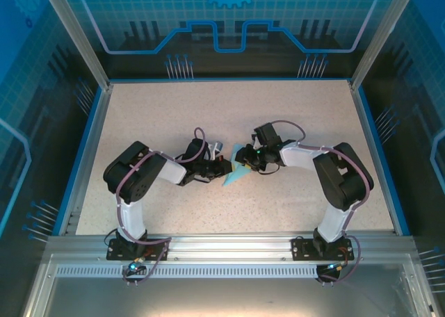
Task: Fold a paper plane with a square sheet of paper (pick it up from the middle)
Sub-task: Fourth fold the wing at the center of the table.
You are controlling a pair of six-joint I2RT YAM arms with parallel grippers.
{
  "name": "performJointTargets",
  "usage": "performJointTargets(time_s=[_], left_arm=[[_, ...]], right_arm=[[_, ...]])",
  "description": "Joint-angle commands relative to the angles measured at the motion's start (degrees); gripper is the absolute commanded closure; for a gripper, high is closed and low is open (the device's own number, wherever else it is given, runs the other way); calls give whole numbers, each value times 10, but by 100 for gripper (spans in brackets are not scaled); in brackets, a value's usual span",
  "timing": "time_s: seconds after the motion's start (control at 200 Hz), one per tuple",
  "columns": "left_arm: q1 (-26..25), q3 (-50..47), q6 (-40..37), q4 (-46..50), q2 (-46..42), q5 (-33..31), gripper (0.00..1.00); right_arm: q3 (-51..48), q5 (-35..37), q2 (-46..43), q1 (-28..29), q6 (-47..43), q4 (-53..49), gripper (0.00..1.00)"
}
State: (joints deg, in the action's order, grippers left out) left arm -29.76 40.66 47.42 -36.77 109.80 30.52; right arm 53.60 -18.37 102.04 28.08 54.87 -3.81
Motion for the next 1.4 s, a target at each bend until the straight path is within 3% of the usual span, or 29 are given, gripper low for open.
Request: performJointTargets(time_s=[0.0,0.285,0.84,1.395], left_arm=[[7,-9,17,-16,13,22,99],[9,-5,21,-10,18,31,98],[10,14,10,32,3,57,79],[28,1,-20,99,-78,56,73]], right_arm=[[1,7,16,-3,9,-1,61],[6,20,32,-3,8,-25,60],[36,55,66,-3,7,-123,56],[61,79,85,-2,11,-180,53]])
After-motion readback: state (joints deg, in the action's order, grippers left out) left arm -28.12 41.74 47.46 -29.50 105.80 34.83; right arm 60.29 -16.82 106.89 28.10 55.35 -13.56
